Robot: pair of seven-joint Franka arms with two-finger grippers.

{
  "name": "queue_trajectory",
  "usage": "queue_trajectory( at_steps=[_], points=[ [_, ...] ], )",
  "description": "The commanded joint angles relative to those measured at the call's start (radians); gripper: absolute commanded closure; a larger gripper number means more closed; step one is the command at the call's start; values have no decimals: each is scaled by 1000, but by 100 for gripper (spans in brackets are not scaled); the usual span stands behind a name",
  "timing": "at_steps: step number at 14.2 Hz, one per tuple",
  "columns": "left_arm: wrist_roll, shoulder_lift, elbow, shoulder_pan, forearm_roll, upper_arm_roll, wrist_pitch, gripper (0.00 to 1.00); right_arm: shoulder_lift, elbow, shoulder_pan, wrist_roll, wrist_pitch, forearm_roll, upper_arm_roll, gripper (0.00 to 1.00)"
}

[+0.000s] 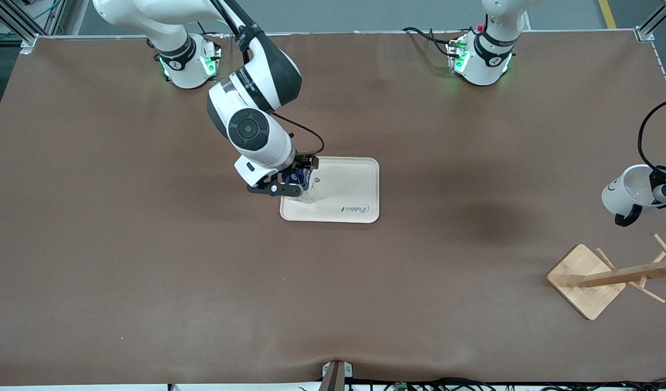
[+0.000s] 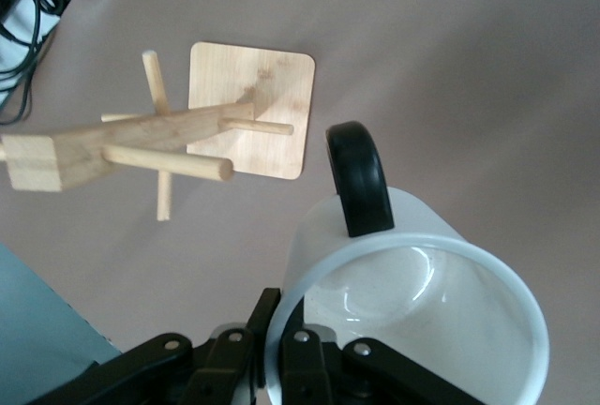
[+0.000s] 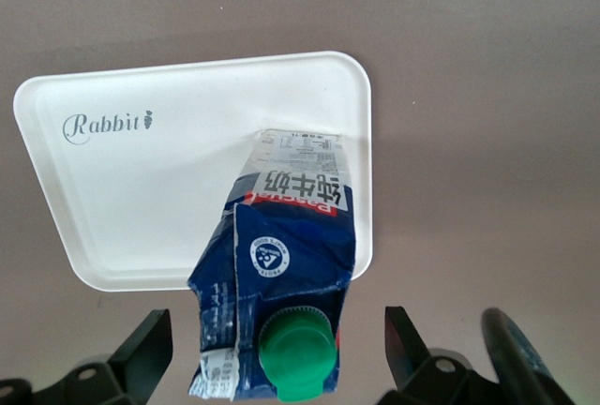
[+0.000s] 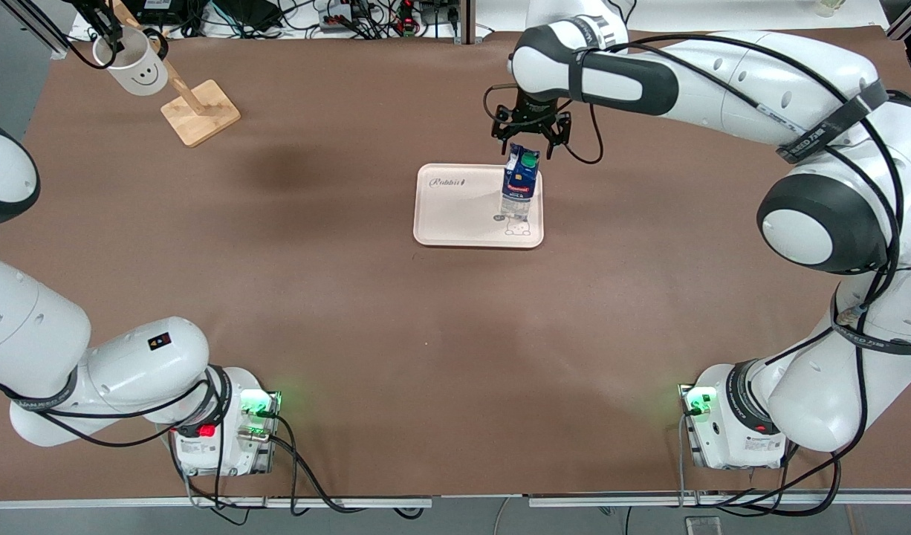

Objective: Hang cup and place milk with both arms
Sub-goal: 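Grasp the milk carton with the right gripper while the left gripper carries the mug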

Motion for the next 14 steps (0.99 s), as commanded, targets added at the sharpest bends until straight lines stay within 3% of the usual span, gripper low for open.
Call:
queue_trajectory(
  at_steps=[1,5,6,7,8,10,14],
  points=[
    [44,33,62,-2,7,11,-13,100,10,3,13,27,8,-13,0,0],
    [79,44,89,-7,7,33,-13,100,24,-4,26,32,34,-13,-1,0],
    [80,44,89,-5,7,40,-13,100,25,-9,28,36,43,-13,-1,4],
    [83,44,89,-5,7,45,-13,100,30,-13,34,36,49,-15,-1,22],
    [102,44,91,-5,7,48,-13,100,30,-13,36,36,49,-15,-1,57],
    [119,45,95,-7,4,66,-13,100,30,-13,34,36,45,-15,-1,99],
    [105,47,99,-8,2,68,-13,100,25,-3,22,32,37,-15,-1,100]
  ],
)
